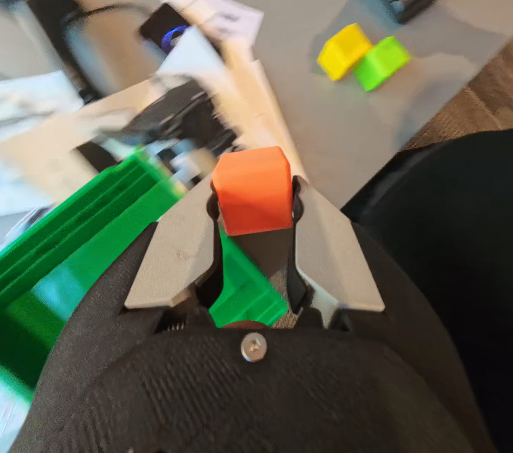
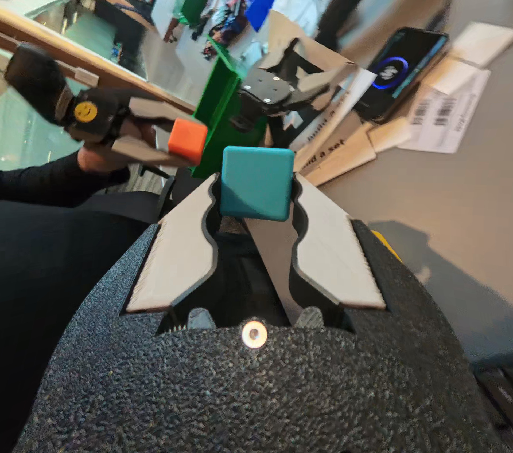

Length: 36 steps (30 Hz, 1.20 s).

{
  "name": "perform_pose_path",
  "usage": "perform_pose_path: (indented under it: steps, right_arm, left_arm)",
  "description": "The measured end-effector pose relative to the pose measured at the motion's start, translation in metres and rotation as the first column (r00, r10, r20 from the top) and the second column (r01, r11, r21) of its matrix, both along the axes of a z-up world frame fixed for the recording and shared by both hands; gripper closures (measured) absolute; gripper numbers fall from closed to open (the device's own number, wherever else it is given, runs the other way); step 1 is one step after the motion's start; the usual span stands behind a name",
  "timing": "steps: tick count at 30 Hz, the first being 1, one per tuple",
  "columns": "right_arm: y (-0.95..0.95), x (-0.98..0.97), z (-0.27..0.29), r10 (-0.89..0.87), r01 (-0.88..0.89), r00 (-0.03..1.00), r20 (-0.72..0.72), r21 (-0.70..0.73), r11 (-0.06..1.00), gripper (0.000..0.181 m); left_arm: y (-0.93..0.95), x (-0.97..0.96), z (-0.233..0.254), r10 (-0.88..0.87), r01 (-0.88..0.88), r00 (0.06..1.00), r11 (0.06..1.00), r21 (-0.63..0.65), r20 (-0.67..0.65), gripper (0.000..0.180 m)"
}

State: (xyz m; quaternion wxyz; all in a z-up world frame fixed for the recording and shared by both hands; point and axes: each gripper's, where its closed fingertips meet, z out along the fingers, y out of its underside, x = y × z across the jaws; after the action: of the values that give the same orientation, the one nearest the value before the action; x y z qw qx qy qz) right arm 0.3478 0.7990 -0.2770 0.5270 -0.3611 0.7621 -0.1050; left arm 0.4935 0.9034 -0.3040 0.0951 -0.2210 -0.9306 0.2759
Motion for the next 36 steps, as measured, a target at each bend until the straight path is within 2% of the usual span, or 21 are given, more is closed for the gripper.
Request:
perform_pose_path:
  steps: [2, 4, 6, 7, 10, 12, 15, 17, 18, 19, 22, 28, 30, 33, 36]
  right_arm:
    - [0.012, 0.015, 0.002, 0.053, -0.056, 0.998, -0.038, -0.075, 0.996, 0.132]
    - [0.028, 0.036, -0.005, 0.111, -0.123, 0.989, -0.097, -0.127, 0.984, 0.131]
    - [0.053, 0.066, -0.007, 0.189, -0.204, 0.976, -0.110, -0.139, 0.969, 0.131]
    - [0.067, 0.082, -0.009, 0.239, -0.254, 0.964, -0.118, -0.139, 0.957, 0.131]
    - [0.100, 0.134, -0.014, 0.342, -0.373, 0.924, -0.171, -0.206, 0.905, 0.132]
    - [0.115, 0.173, -0.010, 0.391, -0.428, 0.902, -0.182, -0.281, 0.859, 0.131]
    - [0.130, 0.235, -0.010, 0.448, -0.494, 0.869, -0.209, -0.353, 0.794, 0.131]
    - [0.122, 0.265, -0.031, 0.427, -0.543, 0.836, -0.343, -0.410, 0.733, 0.128]
    - [0.115, 0.273, -0.040, 0.401, -0.565, 0.818, -0.413, -0.444, 0.696, 0.117]
    - [0.110, 0.279, -0.041, 0.383, -0.577, 0.808, -0.448, -0.472, 0.666, 0.115]
    - [0.104, 0.282, -0.027, 0.361, -0.563, 0.820, -0.443, -0.518, 0.644, 0.115]
    - [0.054, 0.194, -0.001, 0.237, -0.450, 0.872, -0.428, -0.510, 0.733, 0.114]
    - [0.030, 0.128, -0.016, 0.180, -0.445, 0.844, -0.505, -0.472, 0.761, 0.114]
    - [-0.001, 0.026, -0.062, 0.065, -0.436, 0.745, -0.664, -0.411, 0.801, 0.114]
    - [-0.002, -0.026, -0.104, 0.074, -0.451, 0.676, -0.734, -0.331, 0.829, 0.110]
  left_arm:
    - [0.004, 0.071, -0.005, 0.132, -0.135, 0.989, 0.990, 0.042, 0.060, 0.129]
    - [0.018, 0.133, -0.035, 0.222, -0.240, 0.968, 0.955, 0.176, 0.116, 0.129]
    - [0.025, 0.159, -0.057, 0.265, -0.272, 0.962, 0.926, 0.260, 0.065, 0.126]
    - [0.023, 0.164, -0.058, 0.285, -0.283, 0.958, 0.927, 0.248, 0.027, 0.124]
    - [0.031, 0.179, -0.043, 0.350, -0.342, 0.937, 0.921, 0.188, -0.011, 0.101]
    - [0.048, 0.183, -0.035, 0.364, -0.354, 0.931, 0.922, 0.153, -0.037, 0.108]
    - [0.082, 0.192, -0.041, 0.400, -0.392, 0.916, 0.908, 0.144, -0.026, 0.109]
    - [0.100, 0.190, -0.049, 0.411, -0.401, 0.910, 0.905, 0.142, -0.052, 0.115]
    - [0.104, 0.188, -0.052, 0.416, -0.404, 0.907, 0.903, 0.147, -0.065, 0.114]
    - [0.108, 0.183, -0.055, 0.418, -0.402, 0.904, 0.902, 0.154, -0.085, 0.112]
    - [0.107, 0.164, -0.057, 0.378, -0.358, 0.913, 0.923, 0.142, -0.152, 0.109]
    - [0.083, 0.120, -0.037, 0.229, -0.214, 0.952, 0.972, 0.094, -0.204, 0.107]
    - [0.072, 0.103, -0.030, 0.162, -0.149, 0.965, 0.986, 0.080, -0.204, 0.108]
    - [0.055, 0.074, -0.022, 0.060, -0.047, 0.980, 0.996, 0.070, -0.192, 0.108]
    - [0.044, 0.037, -0.015, -0.038, 0.053, 0.982, 0.995, 0.079, -0.184, 0.108]
